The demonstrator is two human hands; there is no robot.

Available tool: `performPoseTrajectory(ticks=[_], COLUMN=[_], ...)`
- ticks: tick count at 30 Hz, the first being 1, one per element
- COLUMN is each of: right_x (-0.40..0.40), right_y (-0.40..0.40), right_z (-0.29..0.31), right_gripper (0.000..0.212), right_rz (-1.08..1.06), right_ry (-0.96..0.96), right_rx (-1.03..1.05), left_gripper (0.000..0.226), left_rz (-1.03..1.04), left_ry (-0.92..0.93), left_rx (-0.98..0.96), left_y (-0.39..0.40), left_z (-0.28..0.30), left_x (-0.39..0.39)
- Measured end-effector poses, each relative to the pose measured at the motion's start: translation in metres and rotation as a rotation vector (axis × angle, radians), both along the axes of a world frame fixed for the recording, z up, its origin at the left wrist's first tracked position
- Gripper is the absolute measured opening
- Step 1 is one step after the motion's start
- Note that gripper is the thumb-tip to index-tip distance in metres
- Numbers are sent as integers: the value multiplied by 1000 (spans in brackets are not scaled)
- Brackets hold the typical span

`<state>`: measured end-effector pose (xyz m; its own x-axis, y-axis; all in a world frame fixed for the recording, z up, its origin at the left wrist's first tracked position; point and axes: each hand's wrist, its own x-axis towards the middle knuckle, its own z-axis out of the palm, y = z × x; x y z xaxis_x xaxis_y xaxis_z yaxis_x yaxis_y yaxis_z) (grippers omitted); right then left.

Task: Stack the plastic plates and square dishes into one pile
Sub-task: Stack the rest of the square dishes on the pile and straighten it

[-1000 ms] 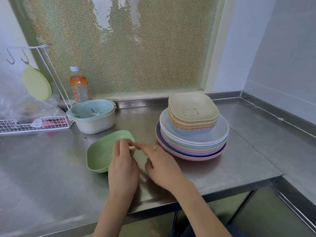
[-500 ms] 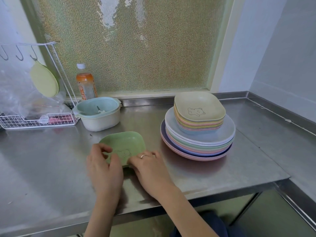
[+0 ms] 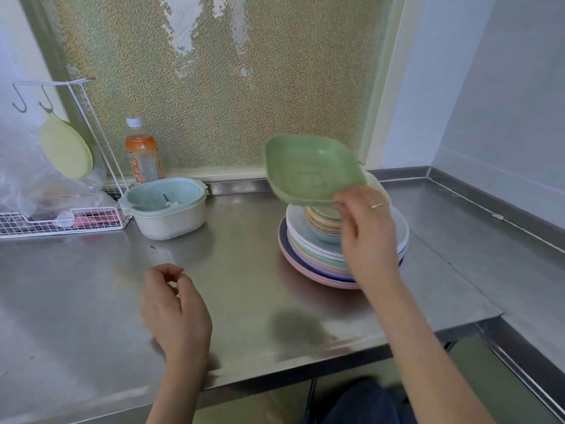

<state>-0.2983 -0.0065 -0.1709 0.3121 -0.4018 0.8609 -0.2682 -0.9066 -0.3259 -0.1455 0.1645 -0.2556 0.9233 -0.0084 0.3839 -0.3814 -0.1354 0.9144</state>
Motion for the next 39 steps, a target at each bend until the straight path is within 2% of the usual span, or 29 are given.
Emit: performPoseTrajectory(ticks=[3,7,10,13,19,22,26,29,32,35,39], right_x=[-19,-33,-36,-36,-33,-33,-38,-39,-38,-41,-53], right_y=[-30,-52,-54,-53,-47,-48,-47,-45,-42,-40,-47], right_z=[4,-10,-21,-25,-29,-33,-41,-46,-53,-63,-69], right_gripper=[18,21,20,19,18,24,38,46,54,57,66], right_rz=[-61,-29,-26,-87,-123,-58,24,62,27,35,102], right_ry=[59,214,248,245,257,141,-62,-76,-64,-97,-235], right_rx=[13,76,116,197,223,339,550,589,602,630,843], left_gripper=[11,14,16,17,17,13,22,43,56,52,43], left_rz=[-18,-53,-53,-53,-65,-98,-273,-511,-783,-988,-1026], left_ry=[30,6,-15,-15,-16,-60,-162,-230,-136,-28,98], left_rx=[32,60,53,57,120,179,122,131,200,183,107], left_y=[-3,-4,-5,-7,-6,-12,-45,-94,-149,-185,-206], left_z=[-2,-3,-4,-5,-4,4,38,70,88,92,96], left_x=[-1,-2,-2,-2,-2,-8,-16,-12,-7,-6,0])
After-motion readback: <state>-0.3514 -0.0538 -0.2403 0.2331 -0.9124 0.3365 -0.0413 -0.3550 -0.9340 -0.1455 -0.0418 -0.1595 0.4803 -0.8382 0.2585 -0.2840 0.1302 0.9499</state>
